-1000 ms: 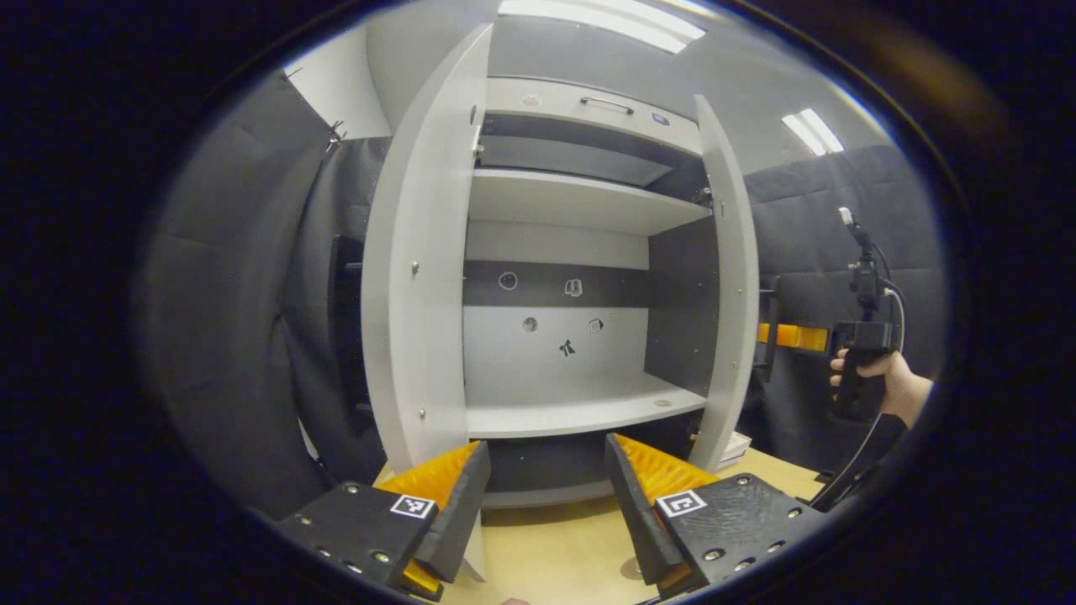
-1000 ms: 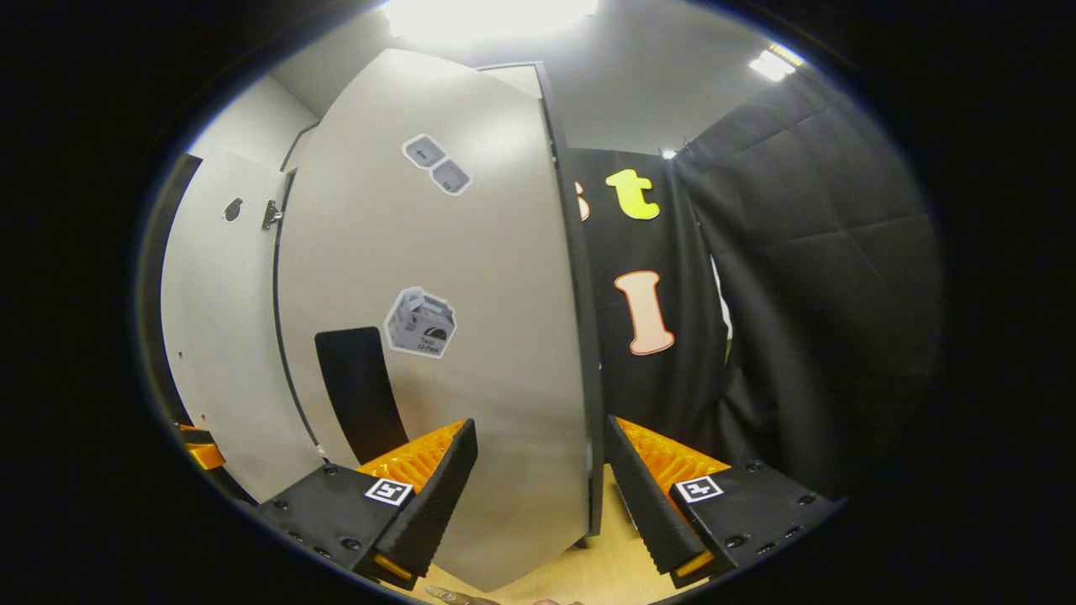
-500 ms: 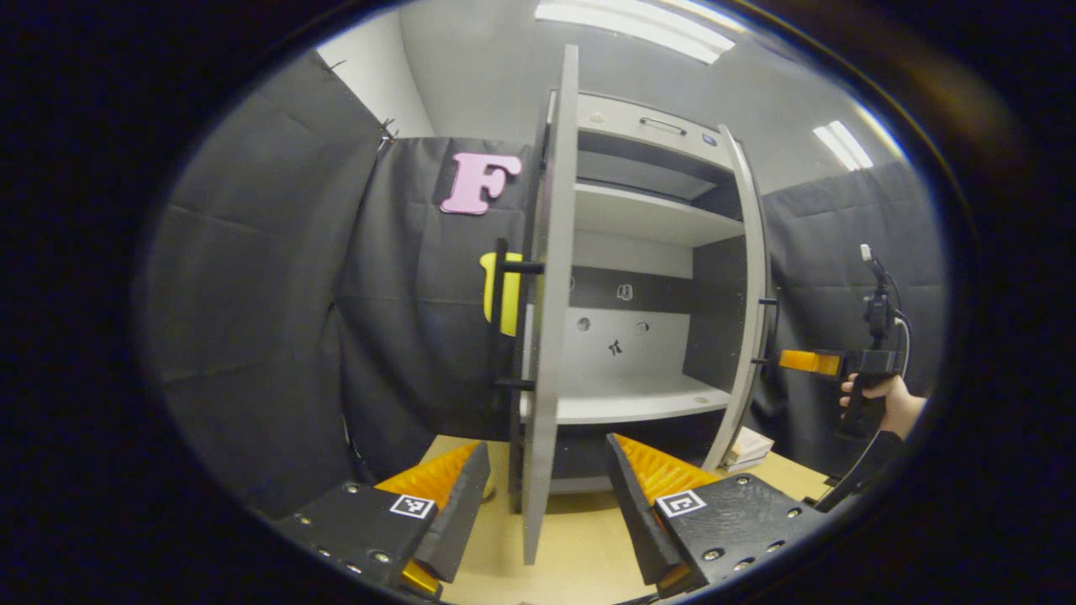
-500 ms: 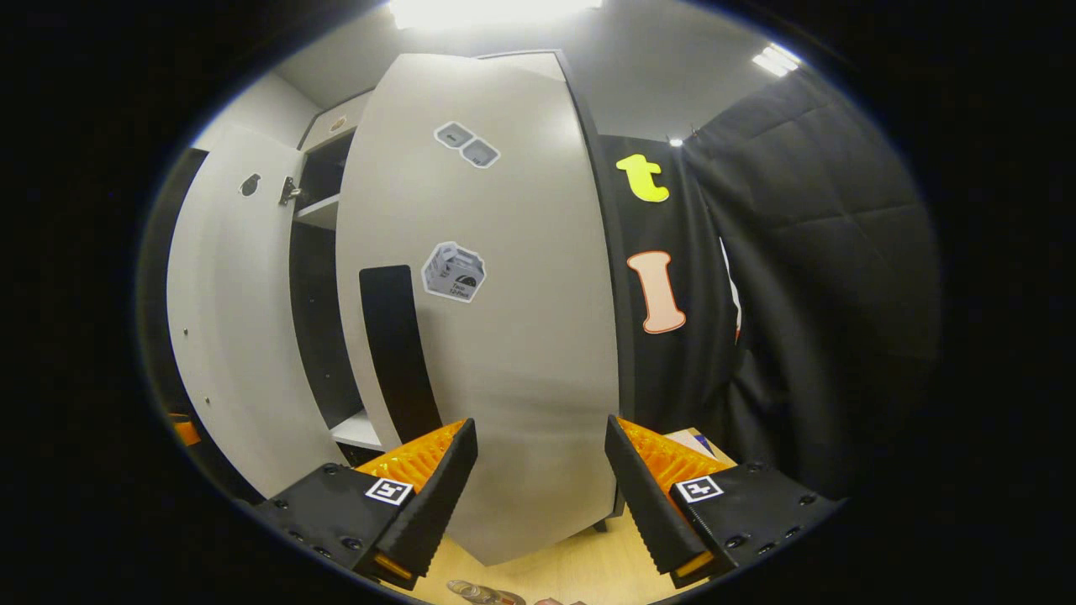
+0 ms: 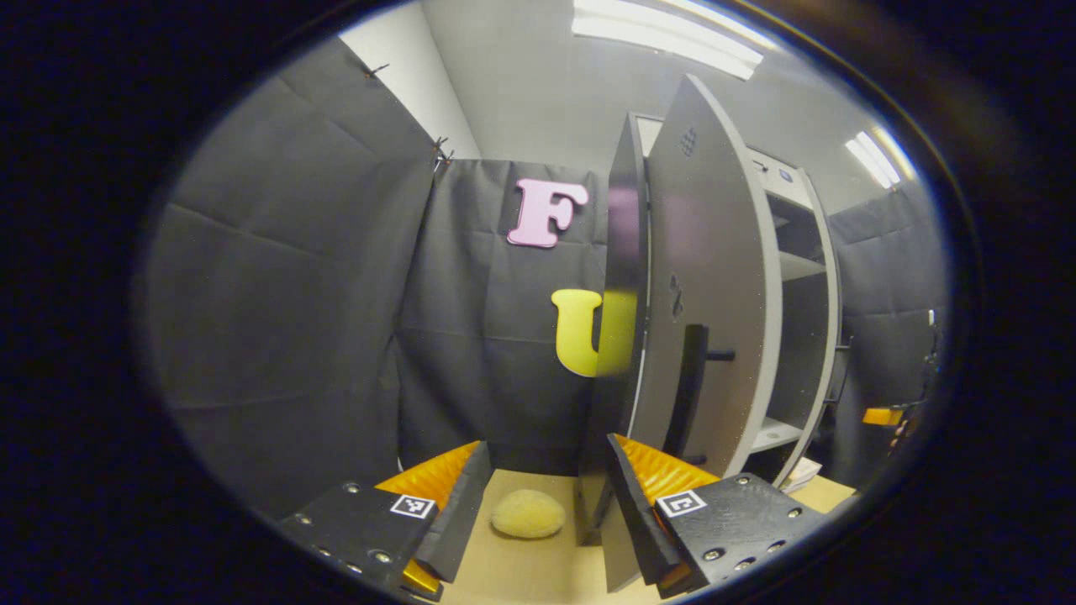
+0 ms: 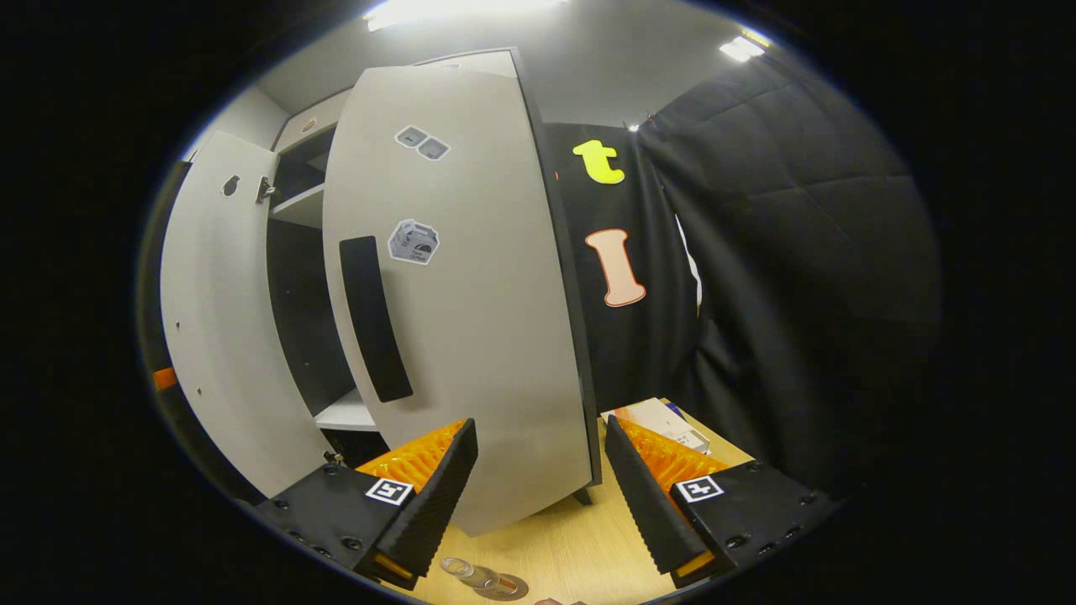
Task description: Grasp the bottle in the cabinet with the left hand and place it on the coaster, then close the right door with the right hand and the left door with the left hand.
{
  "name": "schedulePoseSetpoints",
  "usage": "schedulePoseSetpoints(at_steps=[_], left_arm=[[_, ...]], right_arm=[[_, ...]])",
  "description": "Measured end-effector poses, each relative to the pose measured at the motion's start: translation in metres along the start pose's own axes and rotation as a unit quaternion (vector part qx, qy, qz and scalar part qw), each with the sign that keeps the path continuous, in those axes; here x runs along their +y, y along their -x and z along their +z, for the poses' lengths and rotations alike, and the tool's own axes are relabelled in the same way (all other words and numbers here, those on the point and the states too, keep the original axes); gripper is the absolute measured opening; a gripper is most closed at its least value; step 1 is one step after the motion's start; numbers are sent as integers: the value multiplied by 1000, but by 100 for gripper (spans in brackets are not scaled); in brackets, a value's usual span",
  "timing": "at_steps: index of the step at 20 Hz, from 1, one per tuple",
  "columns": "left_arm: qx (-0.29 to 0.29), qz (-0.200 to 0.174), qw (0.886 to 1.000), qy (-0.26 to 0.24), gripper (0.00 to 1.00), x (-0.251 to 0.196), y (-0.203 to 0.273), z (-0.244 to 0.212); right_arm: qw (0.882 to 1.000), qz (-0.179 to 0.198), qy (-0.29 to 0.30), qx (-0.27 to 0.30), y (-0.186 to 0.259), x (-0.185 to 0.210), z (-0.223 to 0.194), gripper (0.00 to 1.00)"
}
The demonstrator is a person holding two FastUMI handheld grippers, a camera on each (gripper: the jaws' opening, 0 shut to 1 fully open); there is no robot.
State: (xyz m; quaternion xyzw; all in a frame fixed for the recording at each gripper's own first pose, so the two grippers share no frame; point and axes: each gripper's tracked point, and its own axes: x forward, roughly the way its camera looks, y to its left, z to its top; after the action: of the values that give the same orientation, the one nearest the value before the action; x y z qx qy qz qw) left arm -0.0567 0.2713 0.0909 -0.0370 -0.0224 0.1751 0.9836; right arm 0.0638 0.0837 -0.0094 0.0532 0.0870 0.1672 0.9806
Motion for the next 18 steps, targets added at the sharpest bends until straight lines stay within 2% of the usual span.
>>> schedulePoseSetpoints(at_steps=[3, 4, 5, 11, 15, 18], left_arm=[[-9, -12, 1000, -14, 80, 6, -26, 21], [-11, -20, 1000, -19, 87, 2, -35, 27], [-12, -28, 999, -24, 80, -2, -42, 30], [1, -72, 997, -22, 80, -46, -75, 20], [0, -72, 997, -31, 79, -52, -72, 19], [1, -68, 997, -42, 79, -60, -73, 24]], right_arm=[[1000, -17, 5, 0, 12, -9, -4, 98], [1000, -23, 8, 0, 15, -12, -6, 98], [1000, -28, 8, 0, 18, -15, -6, 98], [999, -43, 30, 4, 23, -28, -8, 98], [998, -46, 45, 9, 18, -34, -12, 98], [999, -34, 31, 23, 7, -29, -18, 98]])
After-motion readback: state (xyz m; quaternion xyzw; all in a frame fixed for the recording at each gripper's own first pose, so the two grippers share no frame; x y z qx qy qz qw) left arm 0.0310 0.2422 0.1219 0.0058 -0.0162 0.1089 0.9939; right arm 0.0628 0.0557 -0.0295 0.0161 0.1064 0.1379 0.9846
